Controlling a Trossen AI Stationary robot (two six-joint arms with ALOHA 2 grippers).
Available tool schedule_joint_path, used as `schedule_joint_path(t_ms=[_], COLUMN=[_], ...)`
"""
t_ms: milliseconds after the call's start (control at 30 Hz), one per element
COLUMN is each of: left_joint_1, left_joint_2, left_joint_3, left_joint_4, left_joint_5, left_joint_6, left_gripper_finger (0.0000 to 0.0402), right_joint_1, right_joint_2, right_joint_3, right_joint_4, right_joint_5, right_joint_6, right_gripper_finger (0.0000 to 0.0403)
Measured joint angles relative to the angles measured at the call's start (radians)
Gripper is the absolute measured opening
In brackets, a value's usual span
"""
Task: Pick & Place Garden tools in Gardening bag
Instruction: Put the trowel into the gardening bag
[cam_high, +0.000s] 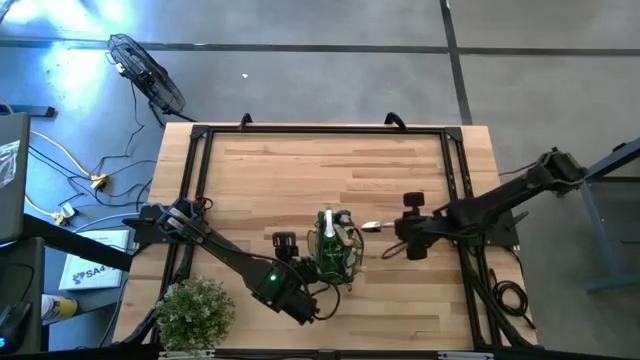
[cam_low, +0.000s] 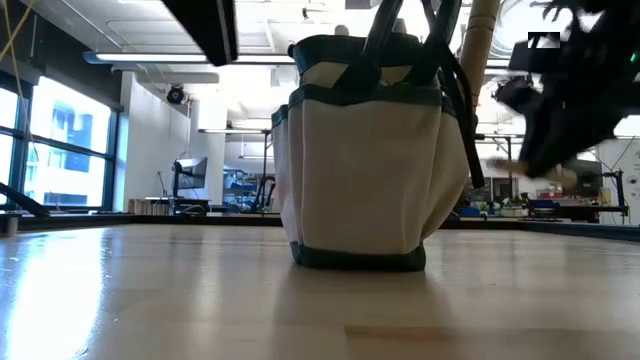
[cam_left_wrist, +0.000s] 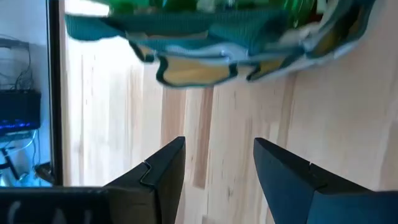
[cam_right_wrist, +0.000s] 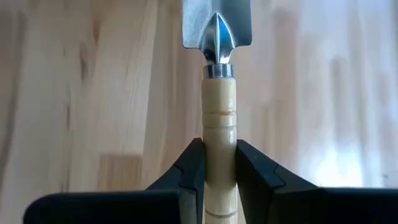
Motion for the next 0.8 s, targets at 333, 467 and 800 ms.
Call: schedule_joint_path(t_ms=[333, 467, 800], left_joint_1=[-0.020, -0.028, -0.048], left_joint_2=[0.000, 0.000, 0.000], left_joint_3=[0.000, 0.000, 0.000], left_joint_4=[-0.038, -0.065, -0.085], left_joint_5=[-0.019, -0.054, -0.182], left_joint_6=[-0.046, -0.082, -0.087], left_gripper_finger=[0.0182, 0.0182, 0.0182], right_joint_1=[0.121, 0.152, 0.283], right_joint_2=[-0.189, -0.209, -0.206], right_joint_3=[0.064, 0.091, 0.092], right_joint_4=[-0.053, 0.088, 0.608], right_joint_5=[0.276, 0.302, 0.213], right_joint_6=[0.051, -0.027, -0.325], right_gripper_finger=[0.0052, 0.0052, 0.0052])
